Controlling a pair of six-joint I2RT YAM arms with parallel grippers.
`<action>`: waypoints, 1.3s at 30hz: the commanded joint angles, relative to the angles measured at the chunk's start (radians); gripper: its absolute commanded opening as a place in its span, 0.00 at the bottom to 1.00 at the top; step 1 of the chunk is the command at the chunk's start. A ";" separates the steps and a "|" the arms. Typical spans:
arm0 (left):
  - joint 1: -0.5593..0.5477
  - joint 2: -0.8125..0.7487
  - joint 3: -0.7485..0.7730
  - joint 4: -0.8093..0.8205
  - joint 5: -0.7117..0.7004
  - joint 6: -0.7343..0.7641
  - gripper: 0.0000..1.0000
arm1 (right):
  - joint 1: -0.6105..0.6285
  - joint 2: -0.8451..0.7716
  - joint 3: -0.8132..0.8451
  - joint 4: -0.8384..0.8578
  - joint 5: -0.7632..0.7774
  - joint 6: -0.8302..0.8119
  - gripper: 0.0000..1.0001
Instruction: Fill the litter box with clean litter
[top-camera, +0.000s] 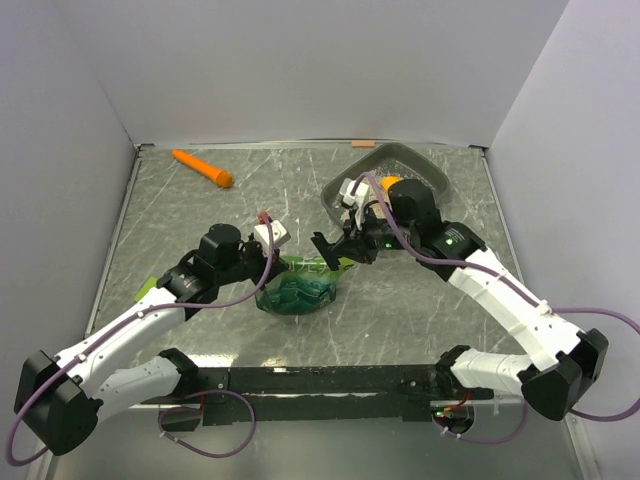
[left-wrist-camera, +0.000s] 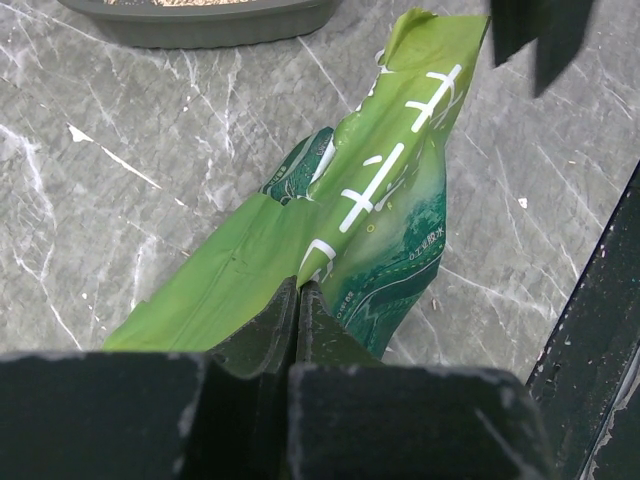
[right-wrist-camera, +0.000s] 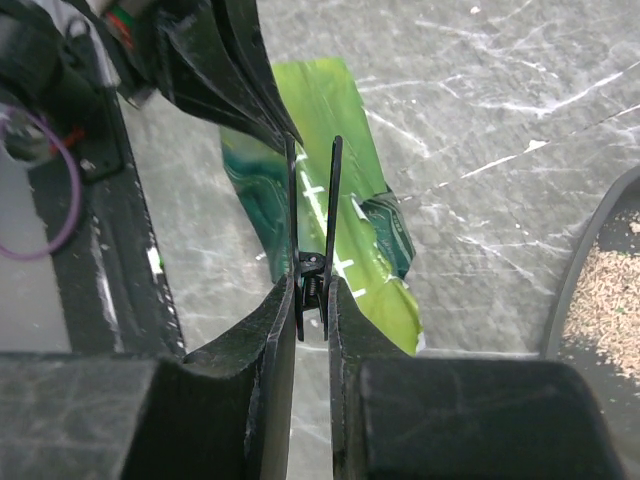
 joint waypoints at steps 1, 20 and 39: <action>-0.004 -0.017 -0.018 -0.016 -0.002 -0.015 0.01 | 0.015 0.025 0.030 0.061 -0.055 -0.153 0.00; -0.005 -0.071 -0.031 -0.005 0.023 -0.031 0.01 | 0.049 0.082 0.019 0.110 -0.154 -0.407 0.00; -0.005 -0.075 -0.027 -0.011 0.003 -0.035 0.01 | 0.069 0.192 0.111 -0.180 0.009 -0.504 0.00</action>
